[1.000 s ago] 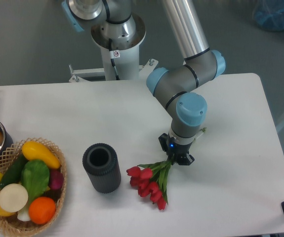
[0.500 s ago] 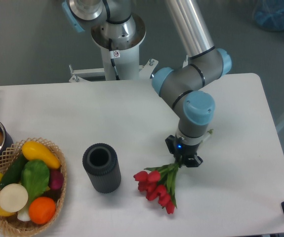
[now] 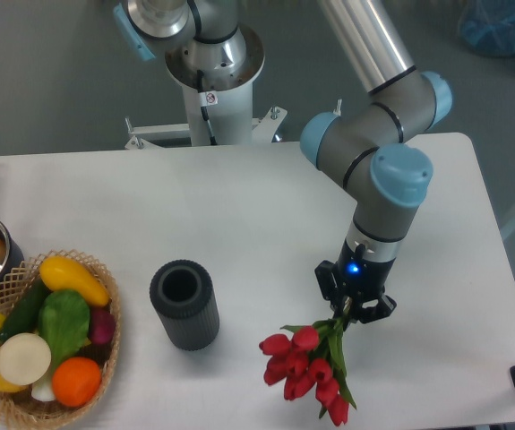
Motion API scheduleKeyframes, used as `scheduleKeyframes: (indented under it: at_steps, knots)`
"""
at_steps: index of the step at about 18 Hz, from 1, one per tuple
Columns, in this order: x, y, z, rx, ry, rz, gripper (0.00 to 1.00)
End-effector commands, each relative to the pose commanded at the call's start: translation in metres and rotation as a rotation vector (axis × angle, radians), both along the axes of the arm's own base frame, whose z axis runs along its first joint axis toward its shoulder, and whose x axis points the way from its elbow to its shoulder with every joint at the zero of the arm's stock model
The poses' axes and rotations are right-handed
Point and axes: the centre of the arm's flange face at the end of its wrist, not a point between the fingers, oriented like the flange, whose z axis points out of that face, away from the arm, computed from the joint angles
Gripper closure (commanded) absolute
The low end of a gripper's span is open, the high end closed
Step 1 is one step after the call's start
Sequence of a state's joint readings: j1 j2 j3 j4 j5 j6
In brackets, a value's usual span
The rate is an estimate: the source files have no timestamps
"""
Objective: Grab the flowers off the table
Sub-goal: 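Lift the gripped red tulip bunch up off the table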
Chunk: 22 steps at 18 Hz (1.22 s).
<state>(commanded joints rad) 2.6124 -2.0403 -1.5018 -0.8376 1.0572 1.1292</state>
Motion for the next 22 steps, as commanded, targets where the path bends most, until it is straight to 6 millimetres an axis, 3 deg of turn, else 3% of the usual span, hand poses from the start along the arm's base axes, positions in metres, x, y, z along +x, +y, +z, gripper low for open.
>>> scheduleKeyframes:
  at_steps: [7,12,22]
  knots:
    - [0.029,0.004,0.074,0.232,-0.094,-0.013,0.82]
    - [0.042,-0.005,0.106,0.322,-0.138,-0.017,0.82]
    - [0.032,-0.021,0.119,0.388,-0.167,-0.008,0.82]
